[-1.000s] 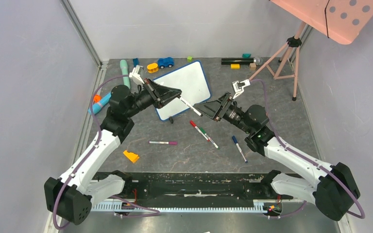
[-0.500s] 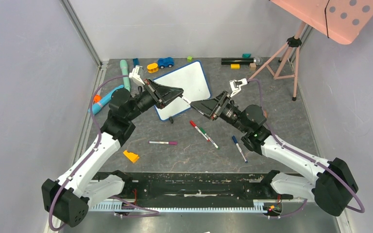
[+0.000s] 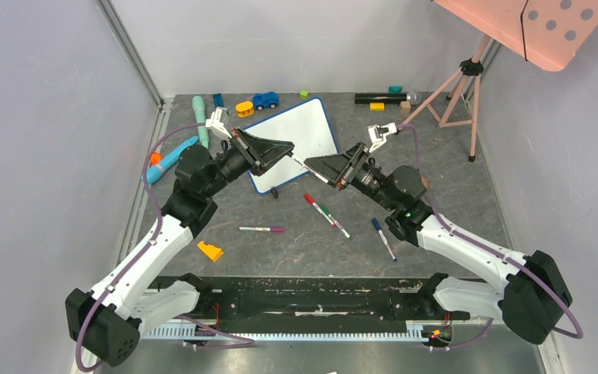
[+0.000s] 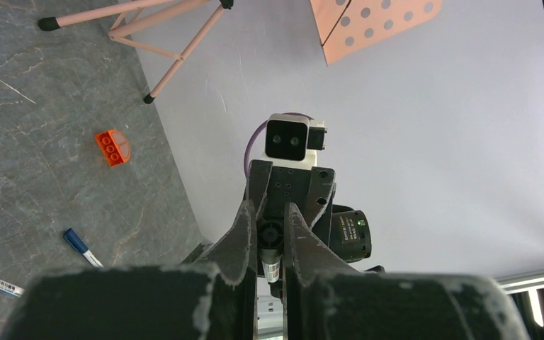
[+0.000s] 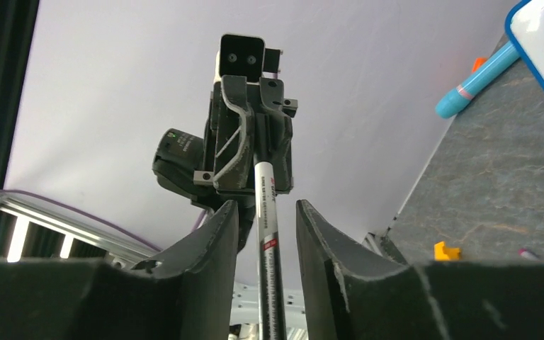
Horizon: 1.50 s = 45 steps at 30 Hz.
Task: Write a sentence on the whiteboard
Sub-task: Open the pen cap from the whiteboard marker.
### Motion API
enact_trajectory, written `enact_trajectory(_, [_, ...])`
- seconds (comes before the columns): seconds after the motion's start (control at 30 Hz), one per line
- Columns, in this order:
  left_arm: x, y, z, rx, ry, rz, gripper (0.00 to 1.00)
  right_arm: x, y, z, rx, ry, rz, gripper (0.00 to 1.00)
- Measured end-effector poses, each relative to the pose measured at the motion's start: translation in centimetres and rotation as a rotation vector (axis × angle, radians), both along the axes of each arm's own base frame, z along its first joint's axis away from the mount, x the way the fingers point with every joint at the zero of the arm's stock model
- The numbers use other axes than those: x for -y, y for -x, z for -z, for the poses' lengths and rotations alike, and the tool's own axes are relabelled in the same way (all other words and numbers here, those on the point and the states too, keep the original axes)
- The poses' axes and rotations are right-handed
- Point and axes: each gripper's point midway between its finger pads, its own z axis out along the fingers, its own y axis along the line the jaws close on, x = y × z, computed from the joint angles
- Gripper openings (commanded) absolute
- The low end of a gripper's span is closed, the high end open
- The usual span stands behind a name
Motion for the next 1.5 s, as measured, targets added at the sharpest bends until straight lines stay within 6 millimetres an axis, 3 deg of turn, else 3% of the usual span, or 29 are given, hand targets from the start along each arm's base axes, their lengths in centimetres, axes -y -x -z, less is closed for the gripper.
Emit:
enact_trajectory(0.7, [0.2, -0.4, -0.1, 0.011, 0.007, -0.002, 0.02, -0.4, 0.0, -0.2, -0.013, -0.029, -0.018, 0.39])
enact_trajectory(0.87, [0.3, -0.6, 0.0, 0.009, 0.007, -0.001, 0.02, -0.4, 0.2, -0.5, -0.012, -0.042, -0.027, 0.3])
enact_trajectory(1.0, [0.4, -0.5, -0.3, 0.022, 0.013, 0.002, 0.02, -0.5, 0.2, -0.4, -0.017, -0.041, -0.028, 0.01])
enact_trajectory(1.33, [0.0, -0.5, 0.9, 0.005, 0.004, -0.002, 0.02, -0.2, 0.7, 1.2, -0.052, -0.027, -0.032, 0.0])
enact_trajectory(1.4, [-0.7, -1.1, 1.3, -0.007, -0.003, -0.028, 0.02, 0.5, 1.4, 2.1, -0.062, -0.02, -0.027, 0.0])
enact_trajectory(1.5, [-3.9, -3.7, 1.7, -0.016, -0.006, -0.145, 0.02, 1.9, 2.8, 3.3, -0.071, -0.011, -0.022, 0.0])
